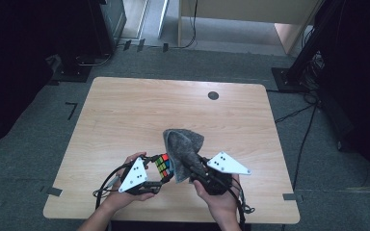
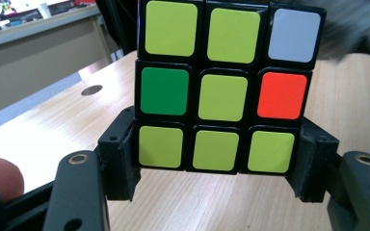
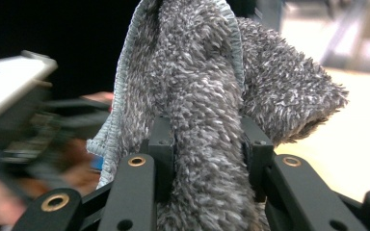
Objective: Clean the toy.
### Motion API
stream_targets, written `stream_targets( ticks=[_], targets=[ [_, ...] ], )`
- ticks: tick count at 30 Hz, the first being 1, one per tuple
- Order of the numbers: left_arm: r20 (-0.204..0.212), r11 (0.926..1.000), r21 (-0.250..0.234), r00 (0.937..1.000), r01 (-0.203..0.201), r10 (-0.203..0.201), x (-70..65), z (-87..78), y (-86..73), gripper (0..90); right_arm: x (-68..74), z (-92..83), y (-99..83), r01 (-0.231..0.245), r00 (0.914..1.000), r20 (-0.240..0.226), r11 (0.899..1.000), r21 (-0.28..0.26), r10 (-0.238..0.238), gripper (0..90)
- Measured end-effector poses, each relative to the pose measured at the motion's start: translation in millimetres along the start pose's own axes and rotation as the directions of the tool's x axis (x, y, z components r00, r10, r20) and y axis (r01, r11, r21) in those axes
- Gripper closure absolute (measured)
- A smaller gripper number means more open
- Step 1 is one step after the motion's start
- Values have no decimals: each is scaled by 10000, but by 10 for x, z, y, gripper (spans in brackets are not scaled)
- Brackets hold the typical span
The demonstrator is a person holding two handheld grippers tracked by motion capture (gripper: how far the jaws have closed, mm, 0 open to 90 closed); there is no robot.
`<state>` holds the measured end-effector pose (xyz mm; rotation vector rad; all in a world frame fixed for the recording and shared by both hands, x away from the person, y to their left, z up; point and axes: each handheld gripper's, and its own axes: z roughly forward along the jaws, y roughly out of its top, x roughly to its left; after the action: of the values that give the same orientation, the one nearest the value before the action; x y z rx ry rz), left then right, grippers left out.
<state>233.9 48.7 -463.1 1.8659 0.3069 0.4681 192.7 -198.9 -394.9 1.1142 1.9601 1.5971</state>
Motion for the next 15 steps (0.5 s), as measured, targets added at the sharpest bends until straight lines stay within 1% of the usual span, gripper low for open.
stream_targets(
  ticks=[1, 2, 3, 4, 5, 6, 7, 8, 9, 10, 11, 12, 13, 14, 15],
  targets=[
    [9, 10000, -7, 10000, -15, 15, 3, -1, 1, 339, 71, 9, 9, 233, 9989, -416, 9997, -42, -235, 665],
    [62, 10000, -86, 10000, 37, -37, 1, -4, 5, 339, 104, 23, 9, 341, 9975, -625, 9994, 3, -341, 666],
    [193, 9997, -204, 9997, 130, -126, 2, -18, 14, 339, 130, 49, 3, 389, 9960, -812, 9991, 182, -373, 668],
    [168, 9998, -166, 9998, 136, -133, 4, -23, 19, 338, 131, 79, -13, 355, 9957, -873, 9986, 383, -320, 674],
    [164, 9998, -176, 9998, 123, -120, 4, -27, 16, 339, 101, 85, -29, 94, 9951, -991, 9996, 261, -68, 677],
    [180, 9998, -175, 9998, 98, -95, 10, -35, 11, 339, 54, 89, -35, -78, 9957, -921, 9994, 336, 109, 679],
    [280, 9994, -264, 9994, 207, -199, 18, -45, 7, 339, 6, 85, -36, -170, 9979, -620, 9988, 450, 198, 682],
    [342, 9986, -414, 9989, 343, -329, 28, -55, 7, 339, -49, 74, -36, -267, 9994, -214, 9983, 521, 279, 683],
    [411, 9971, -586, 9981, 488, -464, 46, -72, 12, 339, -116, 54, -37, -506, 9987, 56, 9974, 513, 504, 685],
    [523, 9939, -834, 9963, 728, -686, 71, -92, 19, 339, -186, 24, -35, -872, 9961, 195, 9953, 424, 865, 686],
    [621, 9894, -1068, 9938, 980, -918, 104, -114, 21, 339, -248, -9, -34, -1212, 9924, 262, 9924, 218, 1206, 686],
    [768, 9829, -1307, 9897, 1300, -1207, 143, -133, 17, 339, -294, -41, -31, -1458, 9890, 244, 9893, -6, 1457, 686],
    [1075, 9722, -1554, 9813, 1750, -1594, 187, -149, 5, 339, -323, -65, -28, -1658, 9861, 100, 9859, -215, 1661, 686],
    [1352, 9587, -1810, 9711, 2195, -1968, 222, -163, -10, 339, -334, -77, -27, -1824, 9832, -127, 9825, -384, 1821, 686],
    [1527, 9454, -2056, 9626, 2527, -2240, 248, -174, -23, 339, -325, -79, -27, -1945, 9806, -365, 9796, -509, 1928, 685]
  ],
)
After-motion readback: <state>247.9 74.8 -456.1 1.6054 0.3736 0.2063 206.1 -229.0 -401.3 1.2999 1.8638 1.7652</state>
